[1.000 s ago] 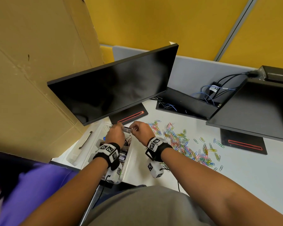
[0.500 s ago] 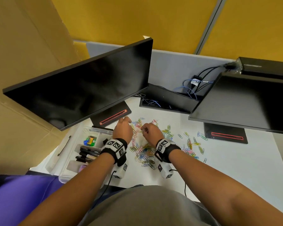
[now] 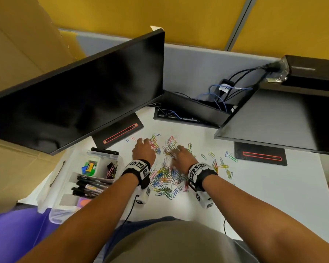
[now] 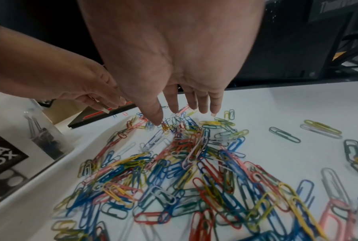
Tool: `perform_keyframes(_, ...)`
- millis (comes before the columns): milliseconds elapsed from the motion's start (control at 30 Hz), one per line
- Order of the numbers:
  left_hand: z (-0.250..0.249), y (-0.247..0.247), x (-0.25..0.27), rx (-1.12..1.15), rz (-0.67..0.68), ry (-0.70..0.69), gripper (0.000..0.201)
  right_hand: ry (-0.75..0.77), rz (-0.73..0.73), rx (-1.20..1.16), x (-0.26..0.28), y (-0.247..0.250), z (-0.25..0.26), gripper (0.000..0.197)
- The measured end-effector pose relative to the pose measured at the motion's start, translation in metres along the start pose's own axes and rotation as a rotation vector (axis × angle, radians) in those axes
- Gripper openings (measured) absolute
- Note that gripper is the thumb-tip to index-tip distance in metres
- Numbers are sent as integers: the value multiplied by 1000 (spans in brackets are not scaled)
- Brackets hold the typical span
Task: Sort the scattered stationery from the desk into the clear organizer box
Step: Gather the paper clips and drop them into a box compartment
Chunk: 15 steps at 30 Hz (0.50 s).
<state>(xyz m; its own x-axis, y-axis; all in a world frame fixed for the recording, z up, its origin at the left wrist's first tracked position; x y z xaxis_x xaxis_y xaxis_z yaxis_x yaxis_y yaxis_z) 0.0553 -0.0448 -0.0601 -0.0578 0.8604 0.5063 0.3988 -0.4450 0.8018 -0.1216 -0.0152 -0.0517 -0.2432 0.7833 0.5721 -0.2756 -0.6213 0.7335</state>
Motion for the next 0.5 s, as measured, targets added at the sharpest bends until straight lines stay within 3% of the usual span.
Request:
perform_keyframes(333, 20, -17, -43, -72, 73, 203, 73, 26, 55, 62, -33, 5, -20, 70)
perform_keyframes(500, 18, -29, -44, -164, 73, 186, 77, 34, 77, 108, -47, 4, -22, 70)
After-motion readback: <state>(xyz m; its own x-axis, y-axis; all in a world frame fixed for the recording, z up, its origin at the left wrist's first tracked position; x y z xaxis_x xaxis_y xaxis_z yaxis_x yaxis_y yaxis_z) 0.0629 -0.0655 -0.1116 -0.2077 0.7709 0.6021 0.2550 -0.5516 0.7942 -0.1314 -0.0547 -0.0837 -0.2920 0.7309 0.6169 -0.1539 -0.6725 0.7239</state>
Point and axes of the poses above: each hand's wrist, its own x-axis away from the middle knuckle, its own y-axis out of the back of the hand, z = x × y, the point moved 1 cm from there along -x, towards the middle knuckle, and after that the axes turned 8 degrees about z, right-handed, at the moved point
